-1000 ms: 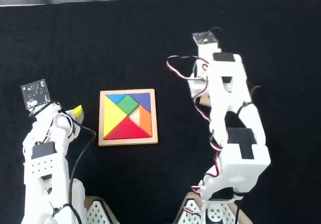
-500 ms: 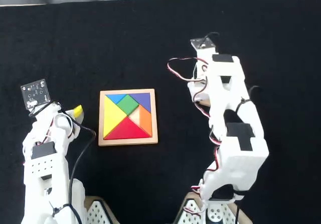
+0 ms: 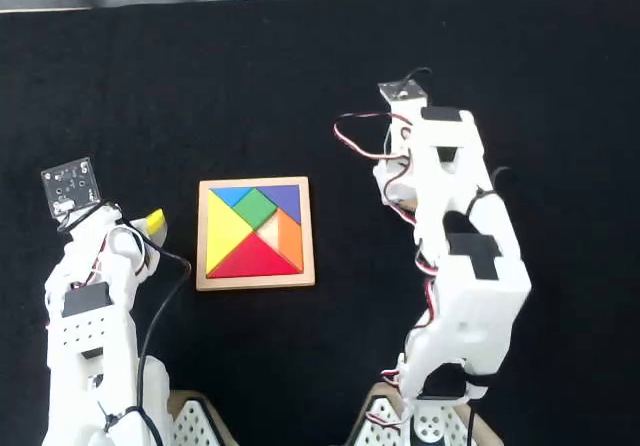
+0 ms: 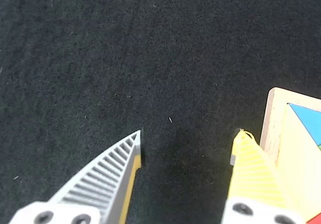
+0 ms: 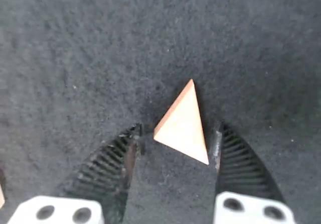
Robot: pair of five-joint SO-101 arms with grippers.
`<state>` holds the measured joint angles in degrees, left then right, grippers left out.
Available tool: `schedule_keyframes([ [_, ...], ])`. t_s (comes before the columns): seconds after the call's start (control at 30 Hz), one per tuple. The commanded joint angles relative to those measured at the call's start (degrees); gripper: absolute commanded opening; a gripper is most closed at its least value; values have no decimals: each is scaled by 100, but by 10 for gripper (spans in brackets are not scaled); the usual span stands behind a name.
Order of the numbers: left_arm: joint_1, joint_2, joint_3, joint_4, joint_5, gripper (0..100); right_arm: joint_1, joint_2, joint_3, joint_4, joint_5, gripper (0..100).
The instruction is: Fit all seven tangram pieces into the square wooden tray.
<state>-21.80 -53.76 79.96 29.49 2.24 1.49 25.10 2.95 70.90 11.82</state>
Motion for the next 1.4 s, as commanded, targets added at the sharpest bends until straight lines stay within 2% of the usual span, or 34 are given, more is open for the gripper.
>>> schedule_keyframes([
  [0.0,-4,-88,-40,-88,9,288,132,101,-567,141,18,219],
  [0.17,-4,-88,-40,-88,9,288,176,338,-743,141,44,214],
  [0.33,-4,-88,-40,-88,9,288,149,347,-743,141,44,116],
  [0.43,-4,-88,-40,-88,9,288,149,347,-743,141,44,97],
  [0.8,-4,-88,-40,-88,9,288,185,295,-848,334,18,123],
  [1.0,-4,-88,-40,-88,9,288,158,110,-945,914,70,287],
  [1.13,-4,-88,-40,-88,9,288,149,66,-673,923,343,270],
  [1.37,-4,-88,-40,-88,9,288,141,92,-532,800,396,266],
])
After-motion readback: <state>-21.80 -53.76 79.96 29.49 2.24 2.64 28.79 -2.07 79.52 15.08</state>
